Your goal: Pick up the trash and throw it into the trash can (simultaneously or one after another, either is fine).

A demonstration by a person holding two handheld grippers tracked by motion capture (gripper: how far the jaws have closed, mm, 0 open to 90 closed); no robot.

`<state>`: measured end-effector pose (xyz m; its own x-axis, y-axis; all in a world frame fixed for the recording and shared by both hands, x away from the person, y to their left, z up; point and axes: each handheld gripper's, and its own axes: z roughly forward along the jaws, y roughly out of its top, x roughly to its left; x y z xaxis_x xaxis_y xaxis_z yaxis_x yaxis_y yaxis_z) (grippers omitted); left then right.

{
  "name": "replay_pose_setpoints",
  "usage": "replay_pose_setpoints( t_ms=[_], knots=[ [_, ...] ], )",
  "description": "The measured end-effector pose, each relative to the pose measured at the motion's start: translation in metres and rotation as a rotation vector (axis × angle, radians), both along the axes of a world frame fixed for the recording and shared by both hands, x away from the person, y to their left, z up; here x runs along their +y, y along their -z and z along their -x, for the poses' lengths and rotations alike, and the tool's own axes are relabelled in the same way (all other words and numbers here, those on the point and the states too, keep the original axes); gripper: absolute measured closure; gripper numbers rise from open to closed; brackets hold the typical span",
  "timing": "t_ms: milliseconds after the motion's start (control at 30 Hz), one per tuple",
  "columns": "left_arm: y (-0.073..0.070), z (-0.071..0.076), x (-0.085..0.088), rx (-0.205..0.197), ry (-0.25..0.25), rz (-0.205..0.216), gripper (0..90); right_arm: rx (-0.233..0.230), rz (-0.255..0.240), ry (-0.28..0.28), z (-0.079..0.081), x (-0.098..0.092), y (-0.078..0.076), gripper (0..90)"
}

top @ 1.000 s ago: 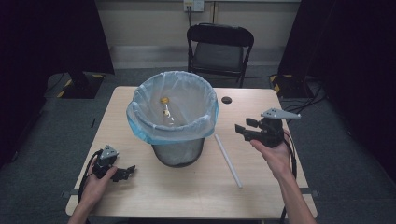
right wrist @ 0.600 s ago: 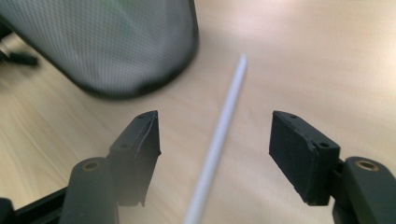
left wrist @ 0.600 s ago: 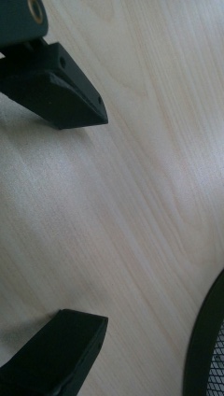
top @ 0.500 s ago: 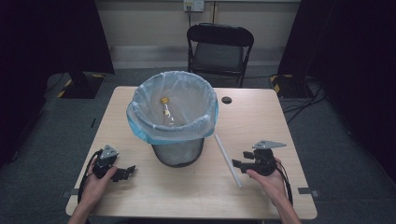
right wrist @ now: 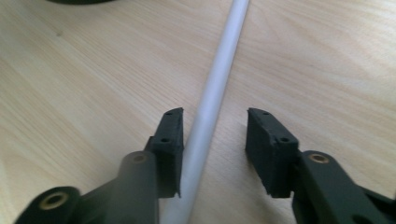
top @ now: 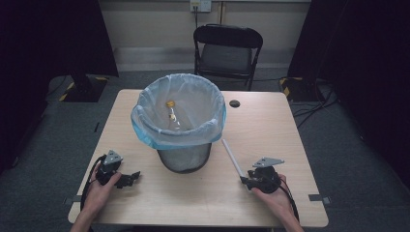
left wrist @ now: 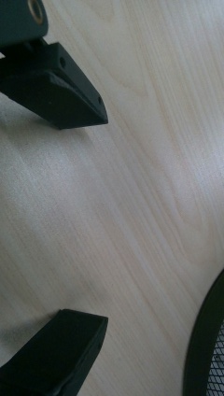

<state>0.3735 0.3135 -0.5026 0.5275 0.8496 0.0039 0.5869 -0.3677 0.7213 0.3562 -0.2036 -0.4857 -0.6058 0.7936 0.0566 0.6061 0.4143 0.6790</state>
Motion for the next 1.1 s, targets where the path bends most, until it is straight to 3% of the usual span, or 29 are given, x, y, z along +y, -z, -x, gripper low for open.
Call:
replay_pose_setpoints(
  t_ms=[133, 400, 500, 933, 1100],
  knots=[
    [0.0, 0.0, 0.0, 0.0, 0.0, 0.0, 4.4, -0.008, 0.014, 0.003, -0.002, -0.002, 0.0, 70.4],
    [0.0, 0.0, 0.0, 0.0, 0.0, 0.0, 4.4, -0.016, 0.039, 0.068, -0.009, -0.011, -0.001, 73.1],
    [0.0, 0.0, 0.0, 0.0, 0.001, -0.001, 4.3, -0.021, 0.059, 0.059, -0.01, -0.011, -0.001, 73.7],
    [0.0, 0.0, 0.0, 0.0, 0.001, -0.001, 4.3, -0.001, 0.064, 0.076, -0.006, -0.011, -0.003, 73.4],
    [0.0, 0.0, 0.0, 0.0, 0.0, 0.0, 4.4, 0.004, 0.058, 0.093, -0.006, -0.011, -0.003, 79.4]
  ],
)
